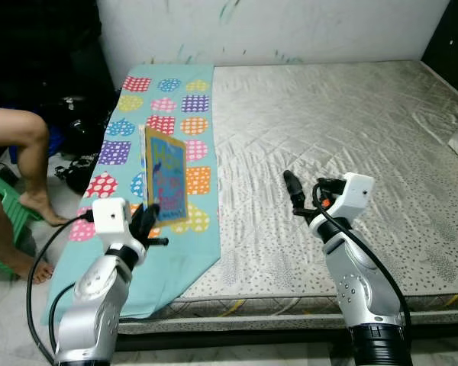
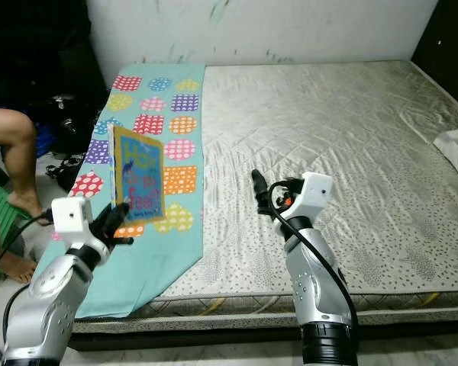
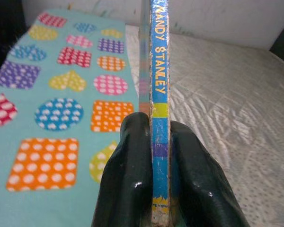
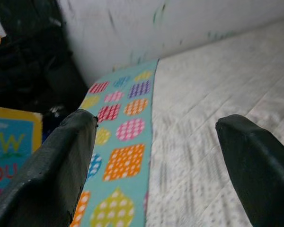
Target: Clean up the room
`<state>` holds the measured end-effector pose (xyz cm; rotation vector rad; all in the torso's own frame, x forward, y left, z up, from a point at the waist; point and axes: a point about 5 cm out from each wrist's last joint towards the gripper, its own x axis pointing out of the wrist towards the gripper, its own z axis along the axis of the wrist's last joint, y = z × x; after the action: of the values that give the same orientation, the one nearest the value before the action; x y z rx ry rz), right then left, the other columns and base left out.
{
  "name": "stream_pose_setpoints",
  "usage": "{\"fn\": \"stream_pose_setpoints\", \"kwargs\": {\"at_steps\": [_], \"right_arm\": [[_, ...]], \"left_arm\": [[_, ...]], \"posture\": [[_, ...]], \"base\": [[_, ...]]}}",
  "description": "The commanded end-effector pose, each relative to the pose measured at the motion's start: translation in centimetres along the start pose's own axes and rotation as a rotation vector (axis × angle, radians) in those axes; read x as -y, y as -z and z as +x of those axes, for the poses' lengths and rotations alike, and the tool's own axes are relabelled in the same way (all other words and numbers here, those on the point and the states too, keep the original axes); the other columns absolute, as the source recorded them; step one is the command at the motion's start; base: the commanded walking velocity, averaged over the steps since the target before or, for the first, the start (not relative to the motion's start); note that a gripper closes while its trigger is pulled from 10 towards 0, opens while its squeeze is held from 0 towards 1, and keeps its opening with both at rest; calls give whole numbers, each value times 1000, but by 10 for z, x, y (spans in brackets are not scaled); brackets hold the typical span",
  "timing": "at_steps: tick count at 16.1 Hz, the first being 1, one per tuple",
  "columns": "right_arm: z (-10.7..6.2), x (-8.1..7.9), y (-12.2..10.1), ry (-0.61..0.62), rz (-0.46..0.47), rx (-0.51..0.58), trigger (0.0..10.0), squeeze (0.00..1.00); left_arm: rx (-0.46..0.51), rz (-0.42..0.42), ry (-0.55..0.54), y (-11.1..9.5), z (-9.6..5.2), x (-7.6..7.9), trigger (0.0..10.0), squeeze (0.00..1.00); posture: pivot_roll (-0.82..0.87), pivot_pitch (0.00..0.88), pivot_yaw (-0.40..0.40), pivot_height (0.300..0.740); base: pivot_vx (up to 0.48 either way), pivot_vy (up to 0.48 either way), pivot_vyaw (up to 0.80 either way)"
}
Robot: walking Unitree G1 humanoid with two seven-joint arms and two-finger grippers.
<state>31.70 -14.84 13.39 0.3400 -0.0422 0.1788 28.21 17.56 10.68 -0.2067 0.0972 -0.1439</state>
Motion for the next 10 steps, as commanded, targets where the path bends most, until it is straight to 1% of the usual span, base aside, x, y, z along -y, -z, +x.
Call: {"fn": "stream_pose_setpoints", "kwargs": {"at_steps": [1, 2, 3, 4, 5, 6, 7, 8, 9, 10], "right_arm": [[0, -2, -5, -12, -55, 42, 10000, 0], [1, 4, -6, 32, -159, 63, 10000, 0], [1, 8, -6, 57, -230, 77, 10000, 0], [2, 8, -6, 48, -205, 92, 10000, 0], [3, 8, -6, 46, -196, 103, 10000, 0], [4, 10, -13, 62, -299, 175, 10000, 0], [6, 10, -14, 59, -293, 194, 10000, 0], [9, 12, -17, 69, -327, 224, 10000, 0], [11, 12, -17, 73, -322, 230, 10000, 0], [13, 13, -17, 67, -295, 223, 10000, 0]], "left_arm": [[64, 46, 6, -12, 1, -2, 10000, 0], [68, 61, 11, -17, 2, -6, 10000, 0], [61, 77, 22, -20, 3, -6, 10000, 0], [47, 106, 54, -22, 2, -6, 10000, 0], [35, 109, 64, -22, 1, -6, 10000, 0], [5, 161, 103, -21, 0, -3, 10000, 0], [-12, 212, 125, -21, 1, -2, 10000, 0], [11, 257, 107, -23, 7, -4, 10000, 0], [34, 218, 93, -26, 11, -7, 10000, 0], [67, 196, 67, -31, 16, -10, 10000, 0]], "posture": [[-39, 80, 47, 740], [-42, 67, 46, 740], [-52, 60, 45, 740], [-55, 52, 36, 740], [-55, 52, 36, 740], [-41, 43, 26, 740], [-37, 32, 18, 740], [-37, 17, 18, 740], [-40, 8, 18, 740], [-44, 0, 18, 740]], "base": [[0, 0, 0], [0, 0, 0], [0, 0, 0], [0, 0, 0], [0, 0, 0], [0, 0, 0], [0, 0, 0], [0, 0, 0], [0, 0, 0], [0, 0, 0]]}}
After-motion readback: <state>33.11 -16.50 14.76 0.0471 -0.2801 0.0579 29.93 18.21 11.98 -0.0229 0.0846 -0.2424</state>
